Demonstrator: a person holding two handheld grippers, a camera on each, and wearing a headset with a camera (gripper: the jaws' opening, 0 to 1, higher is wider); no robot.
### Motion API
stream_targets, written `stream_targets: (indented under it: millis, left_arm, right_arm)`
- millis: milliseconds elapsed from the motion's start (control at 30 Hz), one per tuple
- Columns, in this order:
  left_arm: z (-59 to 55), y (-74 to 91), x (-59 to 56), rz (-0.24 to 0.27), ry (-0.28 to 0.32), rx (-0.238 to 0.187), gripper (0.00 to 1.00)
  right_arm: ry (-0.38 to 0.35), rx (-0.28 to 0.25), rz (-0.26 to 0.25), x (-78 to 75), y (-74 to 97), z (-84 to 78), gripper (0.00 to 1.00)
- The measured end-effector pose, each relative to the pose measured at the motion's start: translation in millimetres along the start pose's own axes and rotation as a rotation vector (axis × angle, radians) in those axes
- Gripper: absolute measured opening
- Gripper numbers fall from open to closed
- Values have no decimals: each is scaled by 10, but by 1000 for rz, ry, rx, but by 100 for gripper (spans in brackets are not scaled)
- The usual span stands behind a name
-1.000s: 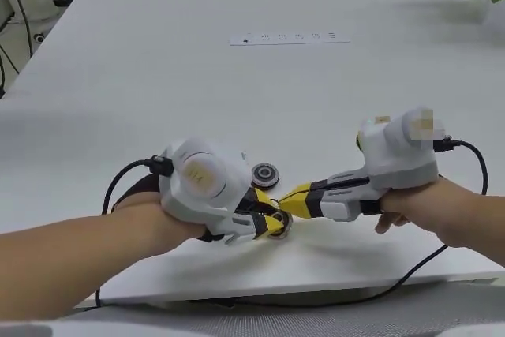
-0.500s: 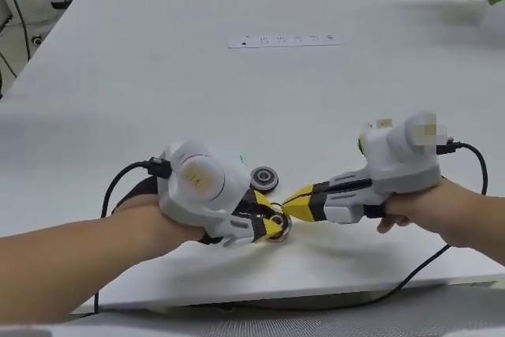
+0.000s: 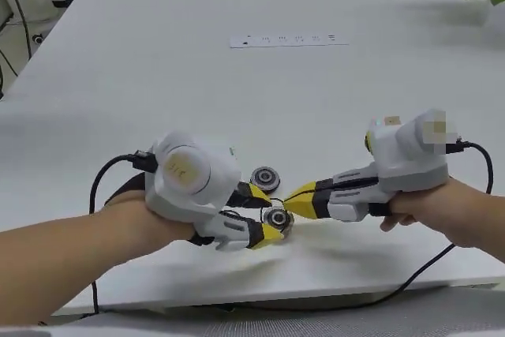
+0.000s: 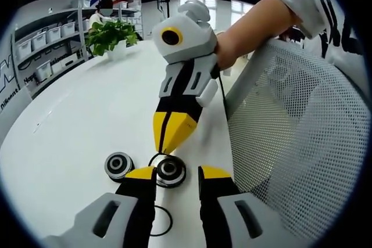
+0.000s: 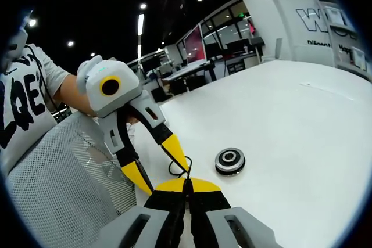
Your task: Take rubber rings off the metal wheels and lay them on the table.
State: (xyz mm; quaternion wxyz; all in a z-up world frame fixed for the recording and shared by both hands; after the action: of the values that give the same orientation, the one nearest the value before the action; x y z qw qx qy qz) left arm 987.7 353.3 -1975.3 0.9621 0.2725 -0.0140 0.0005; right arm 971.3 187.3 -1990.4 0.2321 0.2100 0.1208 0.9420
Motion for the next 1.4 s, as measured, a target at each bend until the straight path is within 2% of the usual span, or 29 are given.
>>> stream_targets:
  millis: [300, 533, 900, 1133, 1400]
  left_arm:
    - [71, 156, -8, 16, 30, -46, 34]
    - [97, 307, -2, 49, 40, -73, 44]
    - [61, 580, 36, 122, 62, -113, 60]
    - [11, 726, 37, 153, 73, -118, 67]
    - [-85, 845, 1, 172, 85, -112, 73]
  right_arm:
    - [-16, -35, 5, 35, 33, 72, 0]
    - [-14, -51, 16, 67, 30, 127, 0]
    - [-11, -66, 26, 68, 8, 226, 0]
    - [-4, -74, 43, 84, -84, 314, 0]
    - [4, -58, 71, 122, -232, 350, 0]
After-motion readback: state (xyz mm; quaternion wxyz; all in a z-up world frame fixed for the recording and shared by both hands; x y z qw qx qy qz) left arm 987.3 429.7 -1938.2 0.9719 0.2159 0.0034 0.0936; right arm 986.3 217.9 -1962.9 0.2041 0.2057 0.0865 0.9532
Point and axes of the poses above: the centre of the closed fingertips' face, and the gripper's own axes: y roughly backward along the fingers, x roughly to its left, z roughly out of its top, the point moved 10 cm from there along y, roughly backward along the fingers, and after that the axes turned 6 degrees about -x, right-handed, at the moved point
